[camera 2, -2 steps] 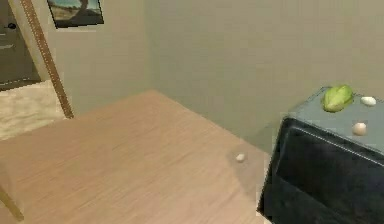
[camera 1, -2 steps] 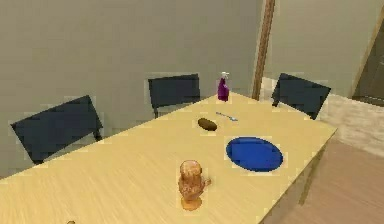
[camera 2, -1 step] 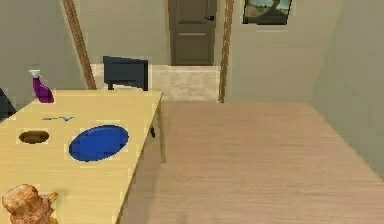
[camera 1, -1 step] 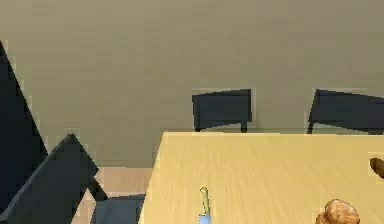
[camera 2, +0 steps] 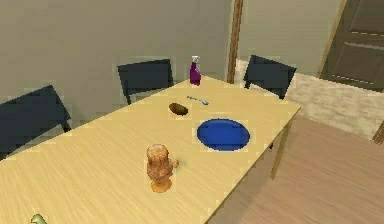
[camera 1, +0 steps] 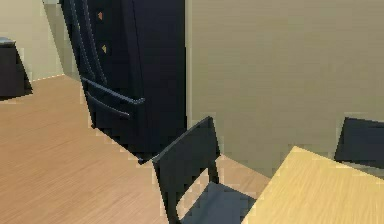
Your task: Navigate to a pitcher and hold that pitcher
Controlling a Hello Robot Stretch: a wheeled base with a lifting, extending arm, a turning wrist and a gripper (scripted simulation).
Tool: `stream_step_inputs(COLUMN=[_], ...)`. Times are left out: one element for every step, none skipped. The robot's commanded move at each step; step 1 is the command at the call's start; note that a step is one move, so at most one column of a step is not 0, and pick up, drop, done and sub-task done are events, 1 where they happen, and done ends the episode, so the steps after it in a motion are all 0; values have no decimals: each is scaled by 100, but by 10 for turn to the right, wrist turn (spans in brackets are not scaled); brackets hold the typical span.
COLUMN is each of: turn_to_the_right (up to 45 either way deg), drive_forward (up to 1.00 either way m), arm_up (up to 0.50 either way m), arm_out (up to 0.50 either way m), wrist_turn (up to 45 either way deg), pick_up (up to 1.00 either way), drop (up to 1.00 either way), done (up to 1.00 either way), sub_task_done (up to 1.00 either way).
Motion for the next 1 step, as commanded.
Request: stream_step_inputs(turn_to_the_right=[0], drive_forward=[0], arm_up=[50], arm_out=[0], wrist_turn=[0], pick_up=[0], drop=[0], done=[0], sub_task_done=[0])
